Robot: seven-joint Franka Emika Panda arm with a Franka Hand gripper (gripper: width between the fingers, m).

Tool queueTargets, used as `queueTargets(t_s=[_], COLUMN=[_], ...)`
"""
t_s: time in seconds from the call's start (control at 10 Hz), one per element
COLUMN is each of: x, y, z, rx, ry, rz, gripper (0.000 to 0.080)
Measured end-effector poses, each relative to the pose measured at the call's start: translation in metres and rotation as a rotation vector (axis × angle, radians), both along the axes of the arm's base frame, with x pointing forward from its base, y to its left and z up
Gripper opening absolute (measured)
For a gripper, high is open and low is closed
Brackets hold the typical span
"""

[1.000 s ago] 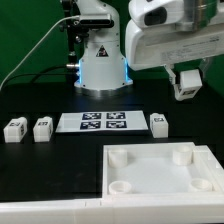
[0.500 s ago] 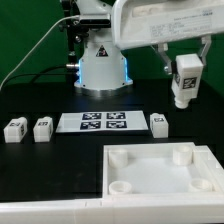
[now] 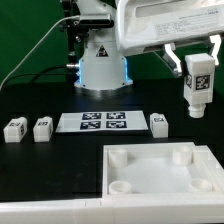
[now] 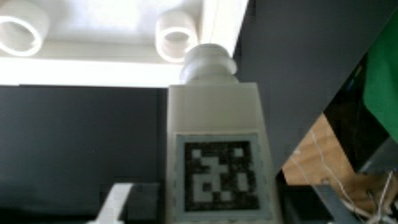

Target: Assemble one leg

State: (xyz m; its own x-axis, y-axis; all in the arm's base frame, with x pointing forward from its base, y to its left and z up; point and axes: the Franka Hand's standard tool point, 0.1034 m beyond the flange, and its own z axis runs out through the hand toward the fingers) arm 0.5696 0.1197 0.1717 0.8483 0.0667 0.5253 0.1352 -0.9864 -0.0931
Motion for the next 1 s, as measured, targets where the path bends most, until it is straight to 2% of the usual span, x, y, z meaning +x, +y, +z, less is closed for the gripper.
queueTargets(t_s=[0.2,0.4,0.7,0.8,1.0], x=[0.005,0.034,0.054,0.053,0.048], y=[0.0,-0.004,-0.006,-0.005,-0.002], z=[-0.004,-0.005,-0.031,-0.046,-0.067], rx=[0.0,-0.005,0.006,0.011,0.015], ry=[-0.002,-0.012,-0.01,-0.008,0.007], rz=[0.004,0.008,-0.008,-0.012,-0.012], gripper=[0.0291,0.0291,0.0291,0.0291,0.0291])
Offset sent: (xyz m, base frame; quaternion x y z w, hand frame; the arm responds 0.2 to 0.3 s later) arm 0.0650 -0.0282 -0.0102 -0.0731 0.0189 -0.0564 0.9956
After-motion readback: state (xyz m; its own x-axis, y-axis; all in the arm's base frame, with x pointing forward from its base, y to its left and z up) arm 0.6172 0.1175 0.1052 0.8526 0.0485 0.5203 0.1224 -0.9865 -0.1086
